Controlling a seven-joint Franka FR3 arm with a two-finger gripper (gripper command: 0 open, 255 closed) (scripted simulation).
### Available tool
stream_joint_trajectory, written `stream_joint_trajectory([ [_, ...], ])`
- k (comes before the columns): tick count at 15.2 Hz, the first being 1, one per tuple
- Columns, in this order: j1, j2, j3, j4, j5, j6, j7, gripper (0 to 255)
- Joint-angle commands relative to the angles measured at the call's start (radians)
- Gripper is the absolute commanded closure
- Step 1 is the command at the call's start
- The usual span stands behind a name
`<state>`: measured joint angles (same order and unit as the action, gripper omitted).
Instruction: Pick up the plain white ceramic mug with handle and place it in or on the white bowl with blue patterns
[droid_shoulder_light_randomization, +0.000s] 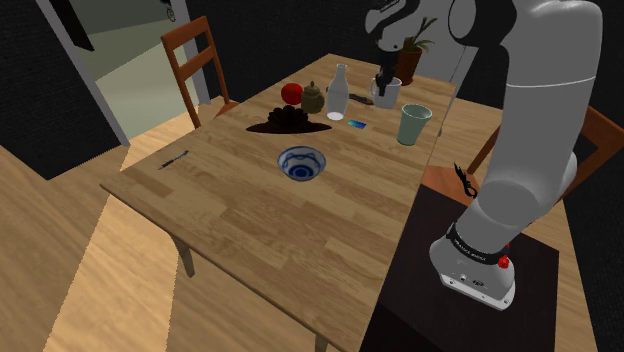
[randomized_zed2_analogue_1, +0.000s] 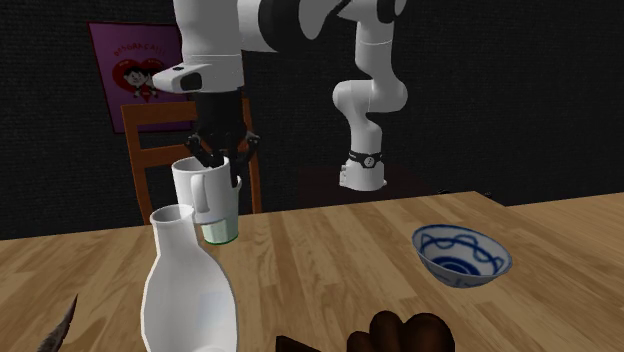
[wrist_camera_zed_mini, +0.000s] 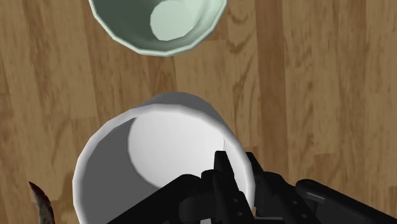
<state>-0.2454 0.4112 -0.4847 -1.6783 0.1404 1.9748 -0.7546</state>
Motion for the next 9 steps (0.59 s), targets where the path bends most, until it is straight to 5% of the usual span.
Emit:
stream_joint_trajectory([
  [1,0.002,-0.009,-0.002,0.013,-0.005,-0.021,0.003,255],
  [9,0.155,-0.165,0.031,-0.176,-0.074,0.025,0.195,255],
])
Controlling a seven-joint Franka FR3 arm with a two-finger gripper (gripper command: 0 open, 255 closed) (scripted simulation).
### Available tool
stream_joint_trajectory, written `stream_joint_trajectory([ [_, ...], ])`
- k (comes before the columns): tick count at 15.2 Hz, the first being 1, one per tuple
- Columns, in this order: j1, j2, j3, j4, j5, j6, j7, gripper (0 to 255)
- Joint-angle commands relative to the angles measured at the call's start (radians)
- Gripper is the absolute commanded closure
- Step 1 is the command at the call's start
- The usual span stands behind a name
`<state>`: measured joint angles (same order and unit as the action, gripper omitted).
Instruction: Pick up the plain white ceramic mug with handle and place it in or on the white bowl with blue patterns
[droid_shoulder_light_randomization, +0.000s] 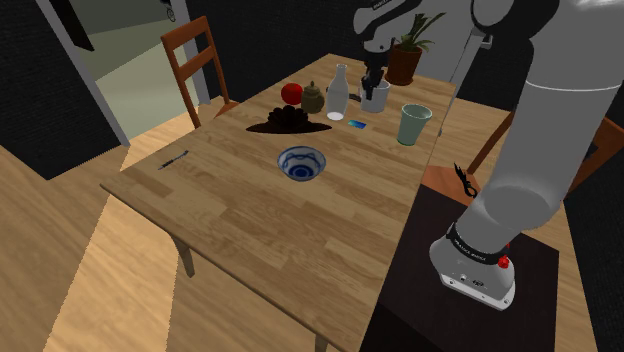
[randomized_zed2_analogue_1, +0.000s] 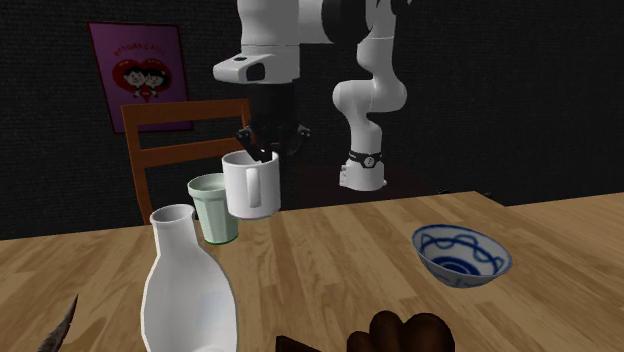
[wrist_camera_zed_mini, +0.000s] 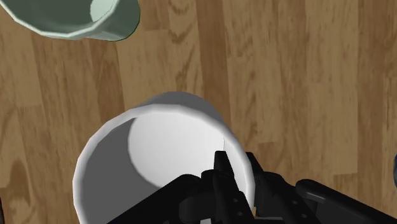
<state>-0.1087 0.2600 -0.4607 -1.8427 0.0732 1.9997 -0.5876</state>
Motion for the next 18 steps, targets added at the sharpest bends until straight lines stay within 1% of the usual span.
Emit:
stream_joint_trajectory([
  [1,0.036,-0.03,0.013,-0.029,-0.014,0.003,0.054,255],
  [9,0.157,-0.122,0.081,-0.126,-0.05,0.013,0.253,255],
  [13,0.212,-0.146,0.121,-0.146,-0.055,0.01,0.35,255],
  [18,0.277,-0.153,0.173,-0.145,-0.053,0.002,0.466,255],
])
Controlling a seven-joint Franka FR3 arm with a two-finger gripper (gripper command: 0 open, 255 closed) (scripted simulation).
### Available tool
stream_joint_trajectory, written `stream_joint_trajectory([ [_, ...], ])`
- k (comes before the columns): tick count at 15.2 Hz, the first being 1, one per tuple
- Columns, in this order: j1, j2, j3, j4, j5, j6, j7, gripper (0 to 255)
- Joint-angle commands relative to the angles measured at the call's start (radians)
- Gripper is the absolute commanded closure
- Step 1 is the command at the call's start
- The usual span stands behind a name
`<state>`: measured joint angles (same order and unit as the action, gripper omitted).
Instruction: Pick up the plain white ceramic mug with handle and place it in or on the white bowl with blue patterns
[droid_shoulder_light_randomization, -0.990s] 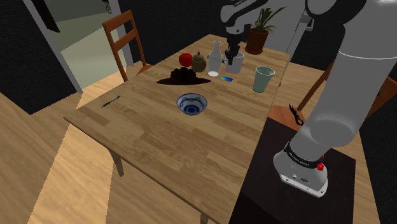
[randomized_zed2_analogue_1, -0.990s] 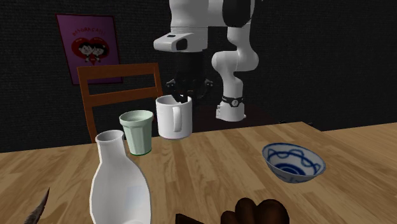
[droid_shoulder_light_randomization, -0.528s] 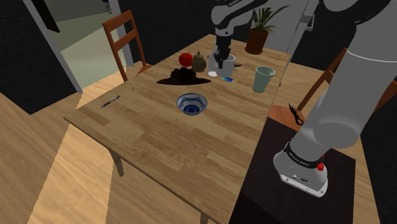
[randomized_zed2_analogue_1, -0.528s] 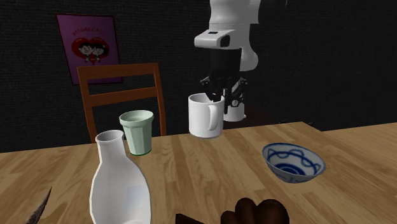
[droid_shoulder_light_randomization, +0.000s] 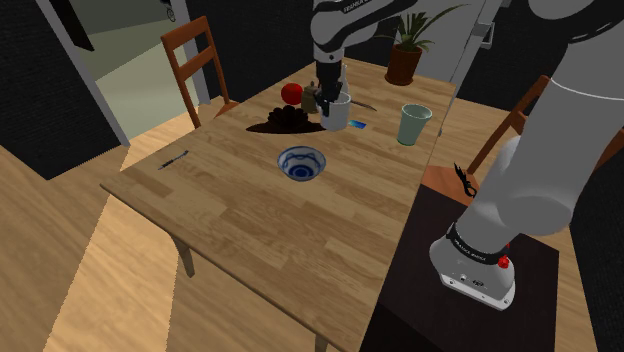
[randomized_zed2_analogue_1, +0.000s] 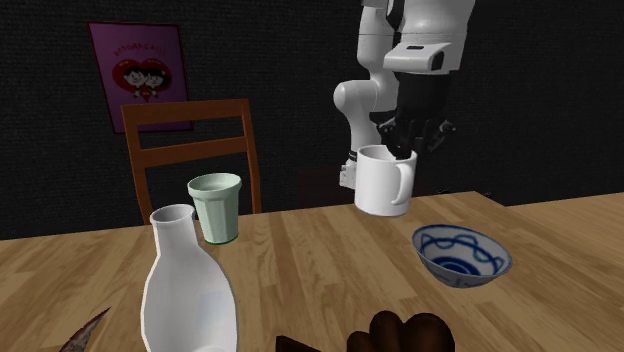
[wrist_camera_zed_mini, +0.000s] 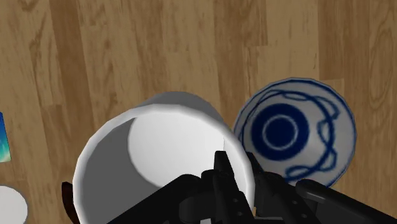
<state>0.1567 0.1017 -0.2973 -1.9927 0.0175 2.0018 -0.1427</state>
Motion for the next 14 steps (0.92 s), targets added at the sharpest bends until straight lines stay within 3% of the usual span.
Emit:
stream_joint_trajectory([
  [1,0.024,0.006,0.02,0.009,0.004,-0.003,0.044,255],
  [11,0.148,0.071,0.122,0.113,0.026,-0.041,0.262,255],
  [14,0.148,0.085,0.123,0.089,0.029,-0.004,0.26,255],
])
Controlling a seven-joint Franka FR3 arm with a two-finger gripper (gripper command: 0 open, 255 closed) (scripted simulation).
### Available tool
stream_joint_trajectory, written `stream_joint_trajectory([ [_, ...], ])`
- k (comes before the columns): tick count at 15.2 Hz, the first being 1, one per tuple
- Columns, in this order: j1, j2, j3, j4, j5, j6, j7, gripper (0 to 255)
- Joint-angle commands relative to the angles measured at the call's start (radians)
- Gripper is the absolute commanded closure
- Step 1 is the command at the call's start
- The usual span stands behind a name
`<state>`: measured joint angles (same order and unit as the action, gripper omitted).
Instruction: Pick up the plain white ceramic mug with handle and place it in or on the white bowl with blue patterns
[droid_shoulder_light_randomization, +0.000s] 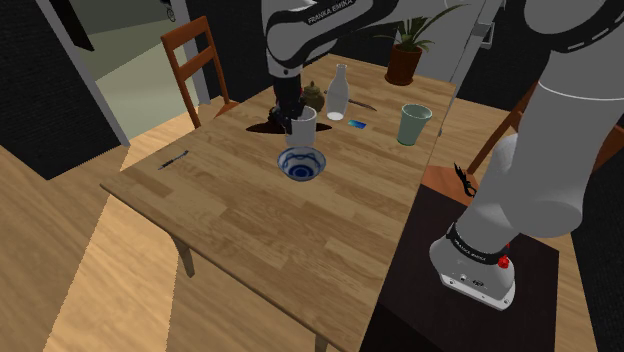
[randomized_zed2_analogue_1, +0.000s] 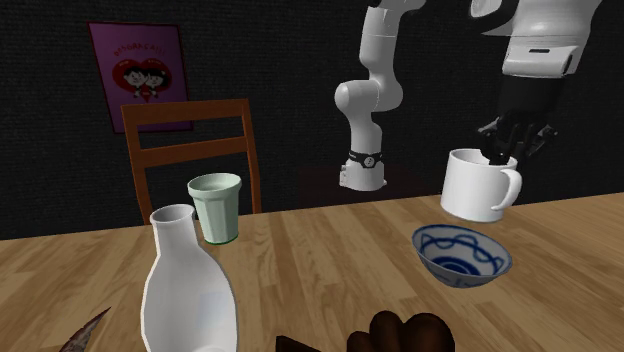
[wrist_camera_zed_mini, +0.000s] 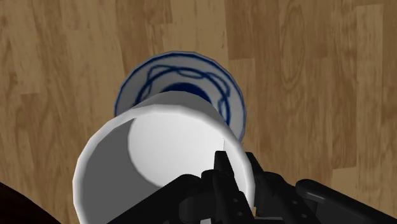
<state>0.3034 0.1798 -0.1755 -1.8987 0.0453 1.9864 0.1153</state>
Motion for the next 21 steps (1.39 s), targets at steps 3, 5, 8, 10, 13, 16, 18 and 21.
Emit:
stream_joint_trajectory([
  [3,0.0,0.023,0.002,-0.025,0.005,0.048,-0.001,255],
  [5,0.0,0.034,0.002,-0.038,0.008,0.072,-0.003,255],
  [8,-0.001,0.052,0.004,-0.056,0.012,0.108,-0.006,255],
  [10,-0.002,0.066,0.004,-0.067,0.016,0.132,-0.008,255],
  [13,-0.003,0.087,0.006,-0.081,0.021,0.167,-0.012,255],
  [16,-0.003,0.097,0.007,-0.087,0.023,0.183,-0.014,255],
  [18,-0.003,0.097,0.007,-0.087,0.023,0.183,-0.014,255],
  [21,-0.003,0.097,0.007,-0.087,0.023,0.183,-0.014,255],
])
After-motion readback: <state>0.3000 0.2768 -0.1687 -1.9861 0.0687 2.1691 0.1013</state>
